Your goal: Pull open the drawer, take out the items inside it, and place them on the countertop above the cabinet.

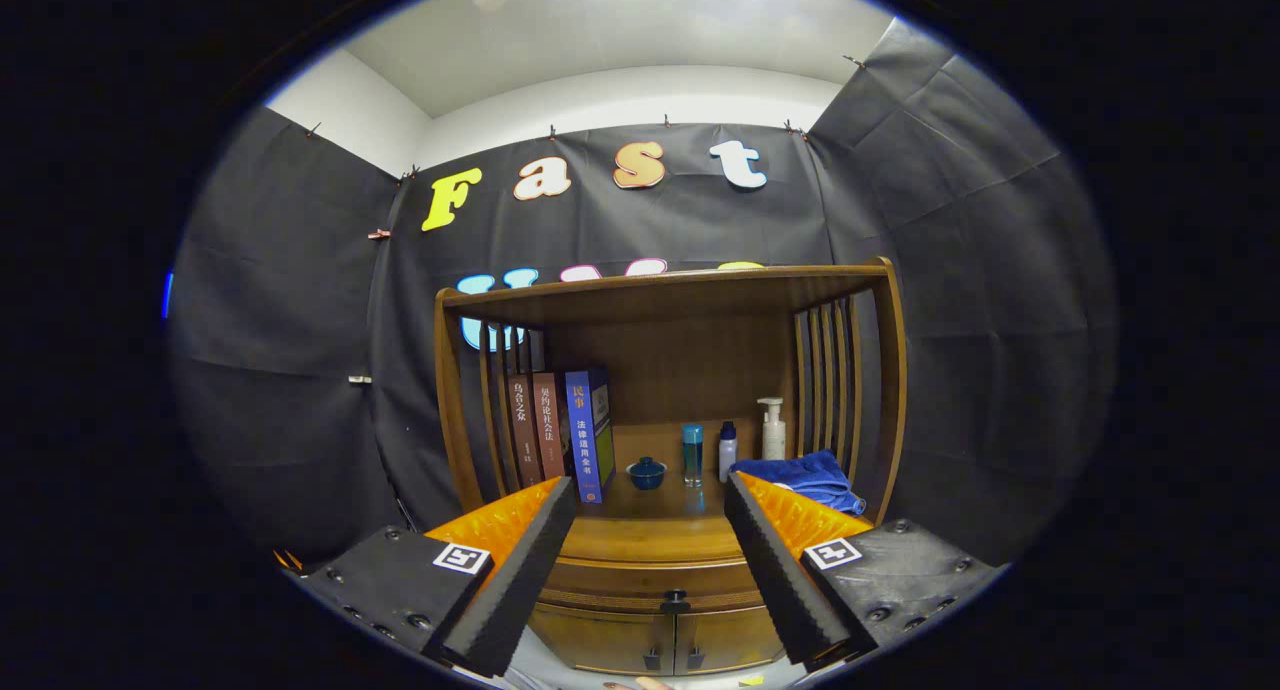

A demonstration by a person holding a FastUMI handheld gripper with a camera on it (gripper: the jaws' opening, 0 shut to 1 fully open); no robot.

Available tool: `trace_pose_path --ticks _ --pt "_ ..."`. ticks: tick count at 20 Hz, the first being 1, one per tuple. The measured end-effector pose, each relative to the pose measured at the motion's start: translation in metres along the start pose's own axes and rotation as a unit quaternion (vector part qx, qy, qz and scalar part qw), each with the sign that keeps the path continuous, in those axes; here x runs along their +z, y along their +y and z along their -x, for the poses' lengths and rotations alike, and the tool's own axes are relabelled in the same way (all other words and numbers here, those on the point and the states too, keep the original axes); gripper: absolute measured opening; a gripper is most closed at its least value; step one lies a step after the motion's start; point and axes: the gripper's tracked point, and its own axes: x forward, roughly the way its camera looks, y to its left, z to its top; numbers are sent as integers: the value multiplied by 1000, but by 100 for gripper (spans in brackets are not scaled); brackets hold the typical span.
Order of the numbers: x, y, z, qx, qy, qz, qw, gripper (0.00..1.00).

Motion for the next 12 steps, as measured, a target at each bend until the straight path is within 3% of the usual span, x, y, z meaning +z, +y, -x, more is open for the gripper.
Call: trace_pose_path --ticks 12 --pt "-9 -5 -4 -7 12 -8 1000 98"
